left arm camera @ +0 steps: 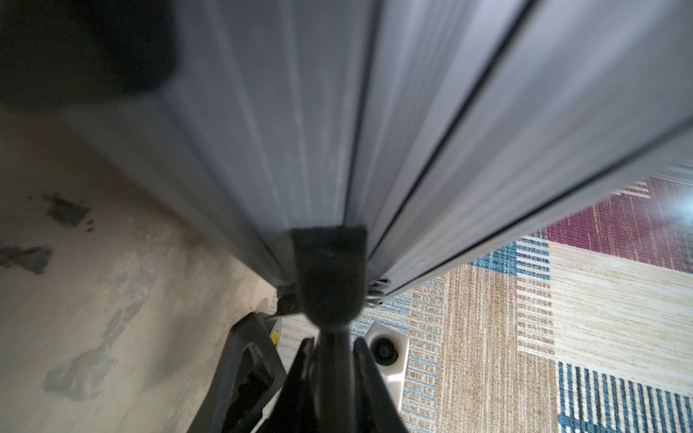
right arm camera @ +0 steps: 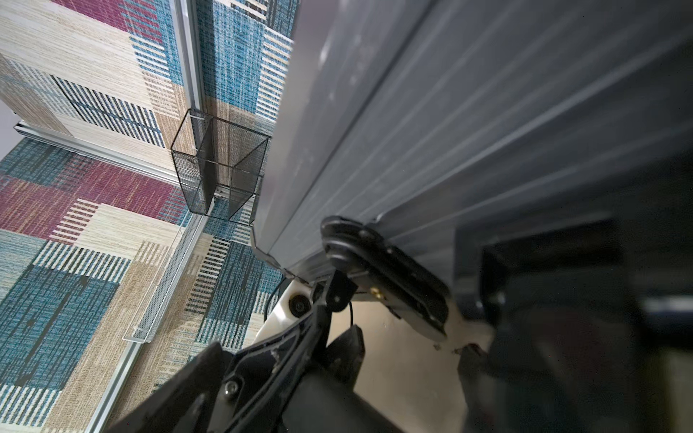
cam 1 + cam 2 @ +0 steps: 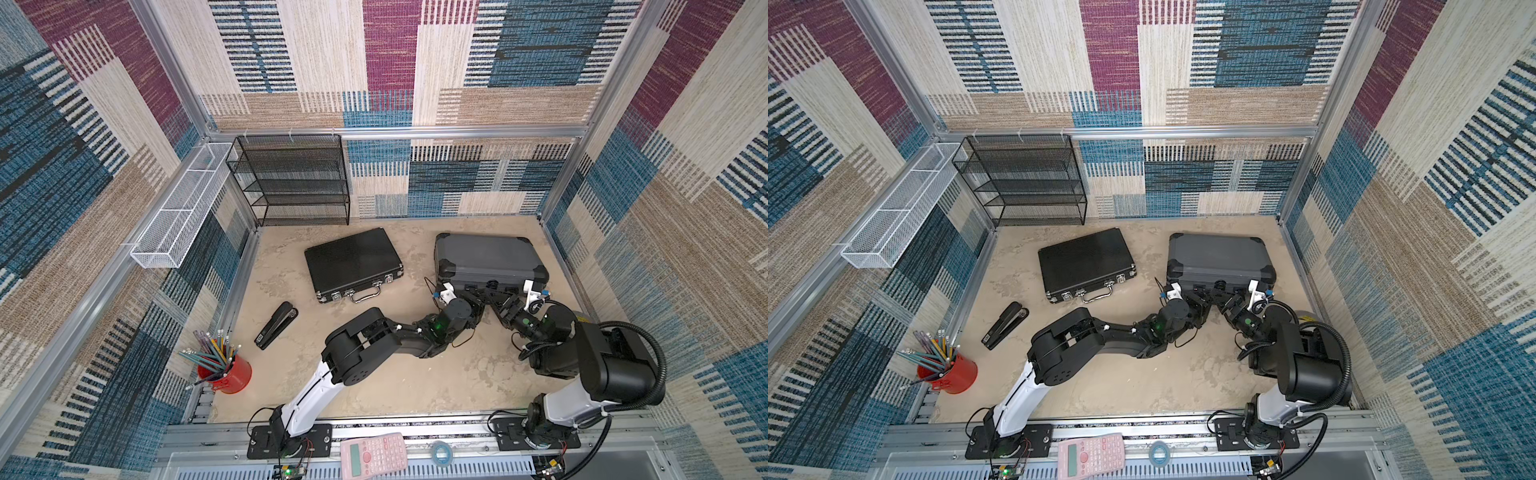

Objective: Open the poker set cases
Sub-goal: Open the fastener on the poker set case.

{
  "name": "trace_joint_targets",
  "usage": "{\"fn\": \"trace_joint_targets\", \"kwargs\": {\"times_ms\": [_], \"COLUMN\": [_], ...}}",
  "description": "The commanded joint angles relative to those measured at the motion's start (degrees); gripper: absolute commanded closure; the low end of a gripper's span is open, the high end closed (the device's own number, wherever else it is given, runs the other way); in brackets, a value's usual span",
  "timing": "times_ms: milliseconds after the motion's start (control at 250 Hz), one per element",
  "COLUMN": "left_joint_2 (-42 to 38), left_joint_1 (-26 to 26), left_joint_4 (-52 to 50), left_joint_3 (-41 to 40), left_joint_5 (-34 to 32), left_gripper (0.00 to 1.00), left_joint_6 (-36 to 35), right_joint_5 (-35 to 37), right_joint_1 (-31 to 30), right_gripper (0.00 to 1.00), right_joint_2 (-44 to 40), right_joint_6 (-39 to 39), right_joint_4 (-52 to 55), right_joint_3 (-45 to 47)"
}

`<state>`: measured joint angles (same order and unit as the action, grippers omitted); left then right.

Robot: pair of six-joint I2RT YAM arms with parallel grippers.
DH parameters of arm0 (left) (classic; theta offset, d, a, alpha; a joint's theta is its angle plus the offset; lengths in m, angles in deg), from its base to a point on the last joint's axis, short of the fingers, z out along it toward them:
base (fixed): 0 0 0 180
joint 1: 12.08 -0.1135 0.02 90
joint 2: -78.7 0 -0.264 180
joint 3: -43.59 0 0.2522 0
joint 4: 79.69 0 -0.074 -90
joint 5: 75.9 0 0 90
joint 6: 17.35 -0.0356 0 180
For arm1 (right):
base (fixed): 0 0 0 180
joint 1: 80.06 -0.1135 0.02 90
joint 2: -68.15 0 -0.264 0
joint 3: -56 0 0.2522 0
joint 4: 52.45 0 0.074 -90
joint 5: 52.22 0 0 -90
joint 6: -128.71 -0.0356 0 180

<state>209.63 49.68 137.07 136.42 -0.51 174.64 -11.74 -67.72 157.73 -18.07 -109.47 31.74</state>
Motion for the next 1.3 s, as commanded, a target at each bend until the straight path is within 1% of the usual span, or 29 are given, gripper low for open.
{"fn": "trace_joint_targets", "kwargs": {"times_ms": [0,244,424,576,740,1040,1176,1296], "left_joint_2": [-0.2,0.8,1.3,1.6,2.3,3.5,3.5,3.4], "left_joint_1": [-0.1,-0.1,-0.1,-0.1,-0.1,-0.2,-0.3,-0.7], "left_joint_4": [11.8,11.9,12.1,12.0,11.7,11.5,12.0,12.9], "left_joint_3": [0.7,0.9,0.8,0.6,0.6,0.6,0.4,-0.4], "left_joint_5": [1.8,1.9,1.8,1.4,1.4,1.3,0.9,0.5], "left_gripper": [1.00,1.00,1.00,1.00,1.00,1.00,1.00,1.00], "left_joint_6": [1.0,2.3,3.0,3.5,4.1,5.2,5.4,5.8], "right_joint_5": [-1.5,-1.9,-3.7,-4.6,-4.7,-4.1,-3.2,-2.0], "right_joint_1": [0.0,0.0,0.0,0.1,0.1,0.0,0.1,0.1], "right_gripper": [0.01,0.01,0.00,0.01,0.02,0.01,0.01,0.00], "right_joint_2": [0.7,-1.7,-0.4,-0.1,-2.1,-7.2,-7.3,-8.0], "right_joint_6": [-2.4,-3.3,-8.3,-12.3,-14.6,-14.1,-11.6,-6.7], "right_joint_4": [-6.7,-6.9,-12.8,-17.8,-19.0,-14.4,-10.1,-3.3], "right_joint_3": [-0.5,0.2,-0.4,0.4,1.0,0.7,0.8,1.1]}}
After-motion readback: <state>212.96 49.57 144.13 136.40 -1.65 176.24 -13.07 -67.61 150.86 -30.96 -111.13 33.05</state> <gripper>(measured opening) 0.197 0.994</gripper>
